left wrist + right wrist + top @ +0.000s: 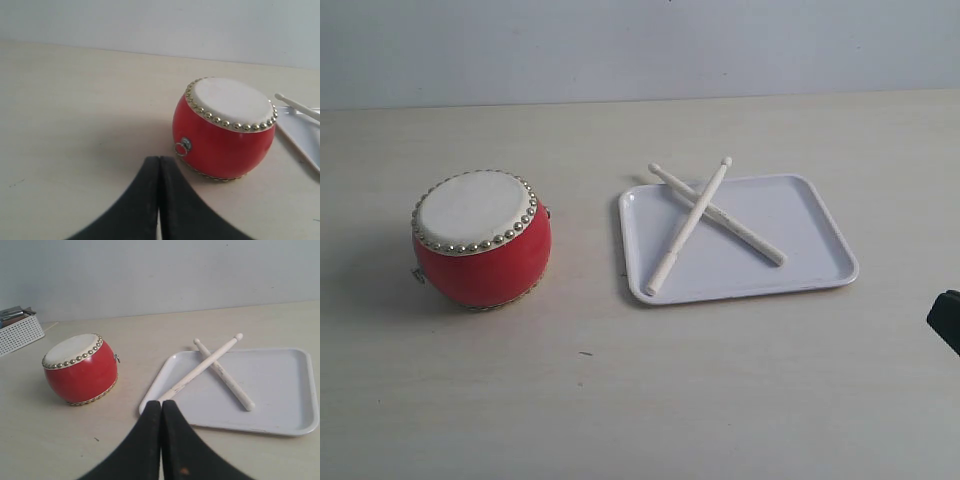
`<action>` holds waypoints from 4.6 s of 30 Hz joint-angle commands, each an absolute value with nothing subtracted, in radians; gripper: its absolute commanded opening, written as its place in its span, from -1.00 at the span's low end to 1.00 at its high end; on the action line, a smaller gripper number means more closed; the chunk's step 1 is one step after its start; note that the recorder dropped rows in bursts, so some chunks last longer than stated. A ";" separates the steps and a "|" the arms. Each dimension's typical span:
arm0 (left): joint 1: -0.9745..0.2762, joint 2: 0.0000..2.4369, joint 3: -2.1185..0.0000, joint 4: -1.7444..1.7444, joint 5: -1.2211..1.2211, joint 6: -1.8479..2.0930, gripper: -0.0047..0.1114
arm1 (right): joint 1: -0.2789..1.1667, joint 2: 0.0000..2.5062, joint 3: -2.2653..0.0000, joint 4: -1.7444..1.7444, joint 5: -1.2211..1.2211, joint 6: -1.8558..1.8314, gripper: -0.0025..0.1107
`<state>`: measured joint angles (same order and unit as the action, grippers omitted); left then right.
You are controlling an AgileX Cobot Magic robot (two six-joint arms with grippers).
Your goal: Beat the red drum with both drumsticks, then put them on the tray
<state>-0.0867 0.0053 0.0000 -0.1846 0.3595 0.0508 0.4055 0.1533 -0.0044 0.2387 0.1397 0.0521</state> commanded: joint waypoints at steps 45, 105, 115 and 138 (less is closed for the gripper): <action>-0.034 0.000 0.000 -0.189 0.363 0.057 -0.92 | 0.407 0.148 0.000 0.237 0.133 0.052 -0.96; -0.034 0.000 0.000 -0.189 0.363 0.057 -0.92 | 0.275 0.000 0.000 0.230 0.287 -0.105 -0.96; -0.034 0.000 0.000 -0.189 0.363 0.057 -0.92 | 0.146 0.000 0.000 0.230 0.287 -0.105 -0.96; -0.034 0.000 0.000 -0.189 0.363 0.057 -0.92 | 0.085 0.000 0.000 0.232 0.287 -0.105 -0.96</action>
